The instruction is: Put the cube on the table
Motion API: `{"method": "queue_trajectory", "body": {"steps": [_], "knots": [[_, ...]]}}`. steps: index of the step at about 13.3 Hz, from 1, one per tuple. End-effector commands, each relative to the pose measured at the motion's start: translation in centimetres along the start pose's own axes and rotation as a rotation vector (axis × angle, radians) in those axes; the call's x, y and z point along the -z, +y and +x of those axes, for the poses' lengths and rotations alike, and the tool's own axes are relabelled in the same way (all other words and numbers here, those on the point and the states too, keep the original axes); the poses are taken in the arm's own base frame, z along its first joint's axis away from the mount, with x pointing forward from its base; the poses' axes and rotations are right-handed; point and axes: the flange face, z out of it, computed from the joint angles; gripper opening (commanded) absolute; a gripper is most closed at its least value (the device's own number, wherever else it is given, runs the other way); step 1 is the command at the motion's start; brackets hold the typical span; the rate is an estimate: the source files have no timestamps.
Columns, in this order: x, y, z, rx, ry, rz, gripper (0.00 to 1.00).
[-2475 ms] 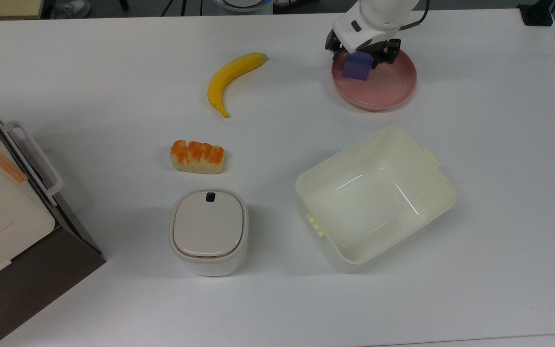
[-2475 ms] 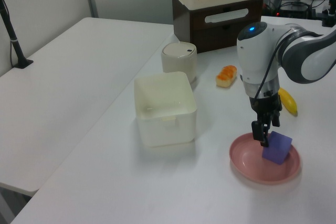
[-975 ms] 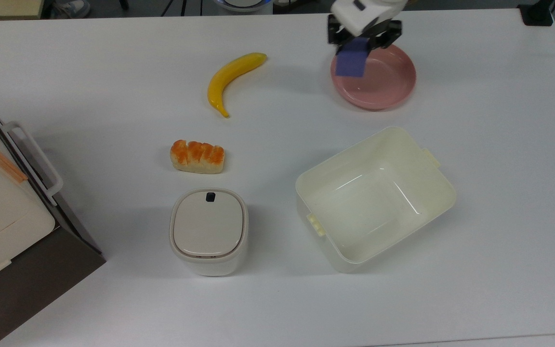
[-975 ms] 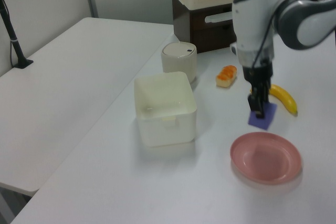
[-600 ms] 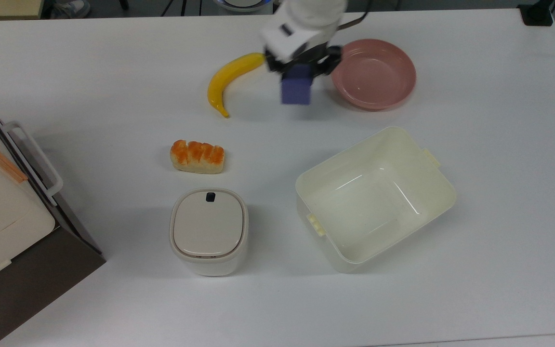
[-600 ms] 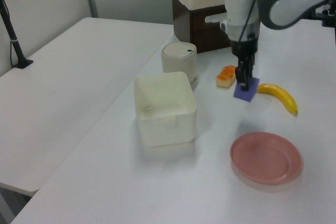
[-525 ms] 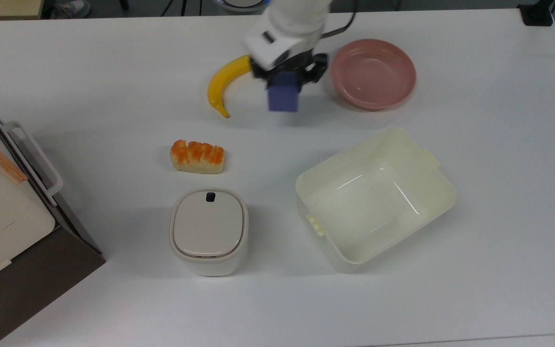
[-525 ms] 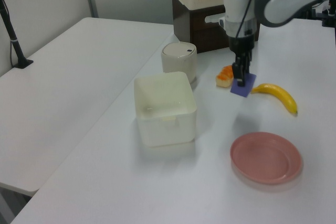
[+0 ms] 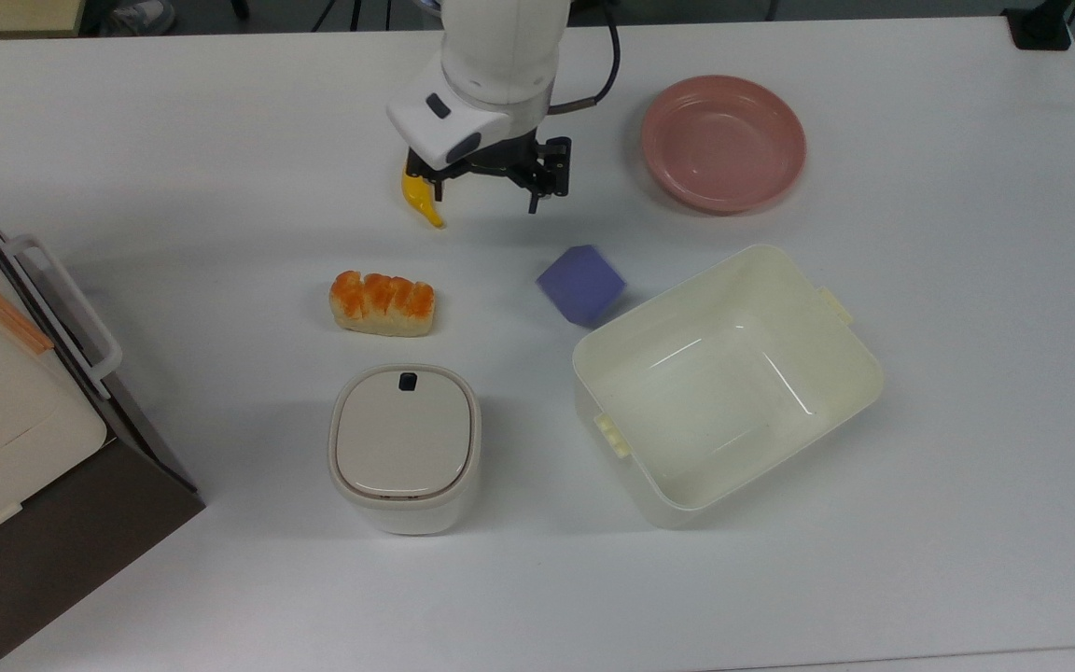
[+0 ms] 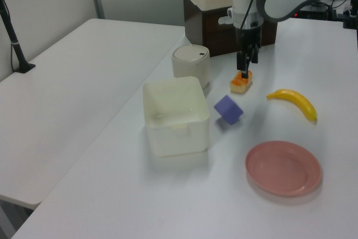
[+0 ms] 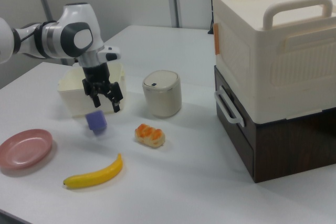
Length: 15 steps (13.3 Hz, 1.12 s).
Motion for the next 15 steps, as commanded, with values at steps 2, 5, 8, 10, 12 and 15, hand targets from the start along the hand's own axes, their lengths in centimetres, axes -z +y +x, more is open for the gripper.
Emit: {"method": "queue_trajectory", "body": {"steps": [2, 5, 8, 10, 12, 15], "knots": [[5.4, 6.8, -0.9, 0.036, 0.061, 0.0, 1.0], [8.3, 11.1, -2.2, 0.093, 0.057, 0.004, 1.0], [10.5, 13.0, -3.1, 0.06, 0.086, 0.028, 1.0], [12.0, 12.9, -4.2, 0.019, 0.066, 0.084, 1.0], [13.0, 12.8, -4.6, 0.023, 0.065, 0.084, 1.0], [14.3, 12.6, -4.6, 0.027, 0.088, 0.084, 1.0]]}}
